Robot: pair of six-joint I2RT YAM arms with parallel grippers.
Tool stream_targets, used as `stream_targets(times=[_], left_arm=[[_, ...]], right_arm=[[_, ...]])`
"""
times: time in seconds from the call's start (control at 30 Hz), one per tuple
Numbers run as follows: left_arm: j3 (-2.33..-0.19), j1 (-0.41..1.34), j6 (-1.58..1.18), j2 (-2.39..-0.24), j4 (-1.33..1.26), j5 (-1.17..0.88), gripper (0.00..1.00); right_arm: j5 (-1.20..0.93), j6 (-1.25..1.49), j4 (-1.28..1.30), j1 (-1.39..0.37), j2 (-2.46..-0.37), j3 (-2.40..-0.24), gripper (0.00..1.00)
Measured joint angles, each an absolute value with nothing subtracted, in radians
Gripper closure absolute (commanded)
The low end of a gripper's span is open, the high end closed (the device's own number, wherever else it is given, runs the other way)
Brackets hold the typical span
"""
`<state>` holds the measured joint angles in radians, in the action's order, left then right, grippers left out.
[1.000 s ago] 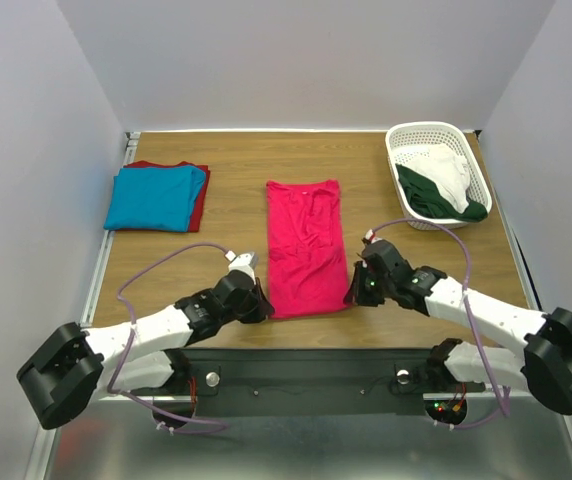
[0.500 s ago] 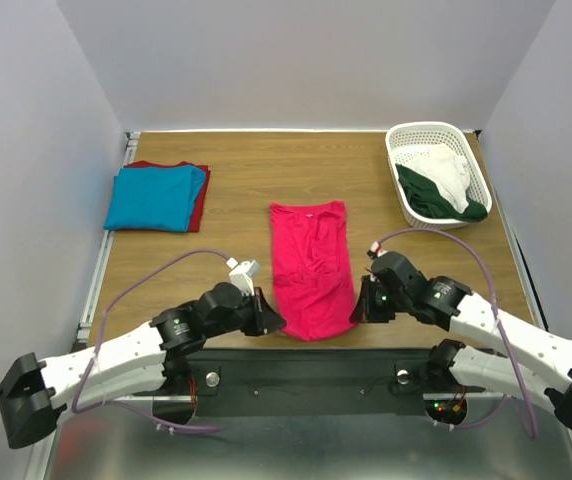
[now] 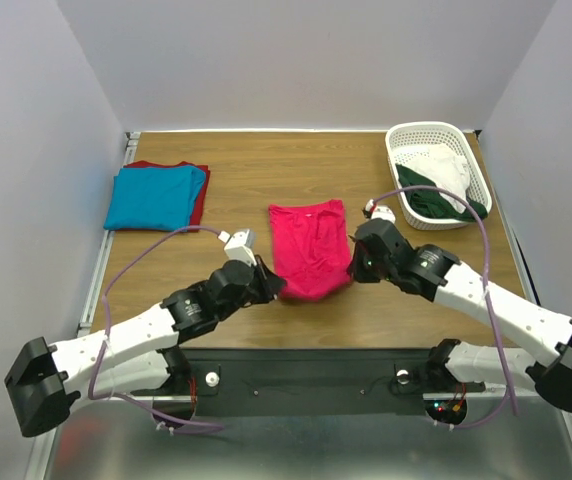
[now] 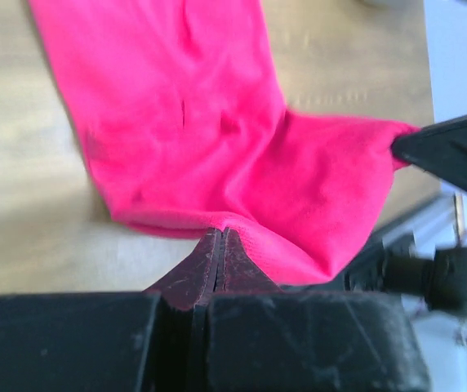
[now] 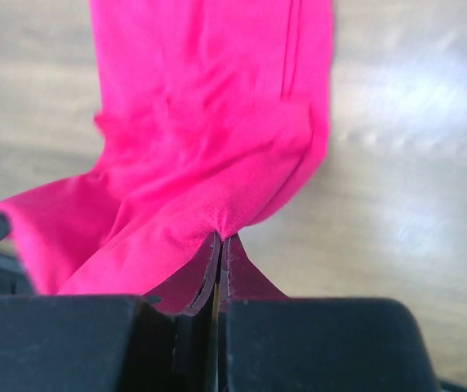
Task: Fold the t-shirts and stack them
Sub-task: Fold the tshirt
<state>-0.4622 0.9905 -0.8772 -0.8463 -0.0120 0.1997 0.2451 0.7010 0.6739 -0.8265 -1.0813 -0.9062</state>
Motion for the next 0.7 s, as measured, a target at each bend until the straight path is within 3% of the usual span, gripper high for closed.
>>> stream_targets(times=[0.4, 0.7], left_arm=[[-0.582, 0.833, -0.719, -0.956, -0.094, 0.199, 1.00], [-0.612, 0.725, -0.648, -1.032, -0.154, 0.133, 1.00]], right_arm=[[0.464, 0.575, 0.651, -0.826, -1.267, -1.087, 1.00], [0.517, 0.493, 0.609, -0.783, -1.392, -1.177, 1.00]])
